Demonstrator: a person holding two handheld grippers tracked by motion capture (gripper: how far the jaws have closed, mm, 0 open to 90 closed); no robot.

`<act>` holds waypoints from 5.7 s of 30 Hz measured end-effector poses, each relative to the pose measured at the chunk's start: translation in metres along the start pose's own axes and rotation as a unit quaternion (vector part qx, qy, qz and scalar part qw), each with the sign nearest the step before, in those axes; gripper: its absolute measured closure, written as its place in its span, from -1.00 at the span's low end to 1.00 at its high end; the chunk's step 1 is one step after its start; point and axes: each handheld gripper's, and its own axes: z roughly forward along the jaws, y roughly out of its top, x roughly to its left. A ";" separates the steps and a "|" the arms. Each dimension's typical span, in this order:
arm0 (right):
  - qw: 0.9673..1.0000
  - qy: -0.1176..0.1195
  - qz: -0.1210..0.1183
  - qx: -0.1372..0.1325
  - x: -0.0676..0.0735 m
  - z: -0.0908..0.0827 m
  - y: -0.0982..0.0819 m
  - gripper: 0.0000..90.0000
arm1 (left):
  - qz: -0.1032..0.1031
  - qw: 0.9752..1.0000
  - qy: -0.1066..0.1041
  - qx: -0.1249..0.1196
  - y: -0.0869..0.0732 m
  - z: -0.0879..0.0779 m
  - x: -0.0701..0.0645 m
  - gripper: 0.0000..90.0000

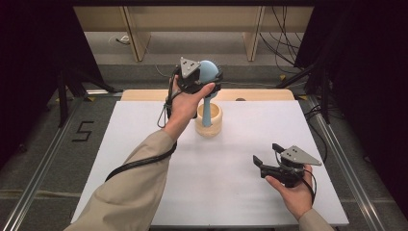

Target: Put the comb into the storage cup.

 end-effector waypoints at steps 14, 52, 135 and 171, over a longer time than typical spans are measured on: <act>1.000 -0.003 0.002 0.002 -0.002 -0.002 -0.005 -0.64 | 0.004 1.000 0.004 0.001 0.004 0.011 0.007 -0.57; 1.000 -0.008 0.013 0.006 -0.006 -0.007 -0.011 -0.64 | 0.018 1.000 0.006 -0.013 0.006 0.026 0.013 -0.57; 1.000 -0.008 0.014 0.008 -0.006 -0.007 -0.012 -0.64 | 0.025 1.000 -0.004 0.000 -0.015 0.042 0.015 -0.57; 1.000 -0.008 0.016 0.012 -0.007 -0.006 -0.013 -0.64 | 0.024 1.000 -0.001 0.010 -0.035 0.047 0.017 -0.57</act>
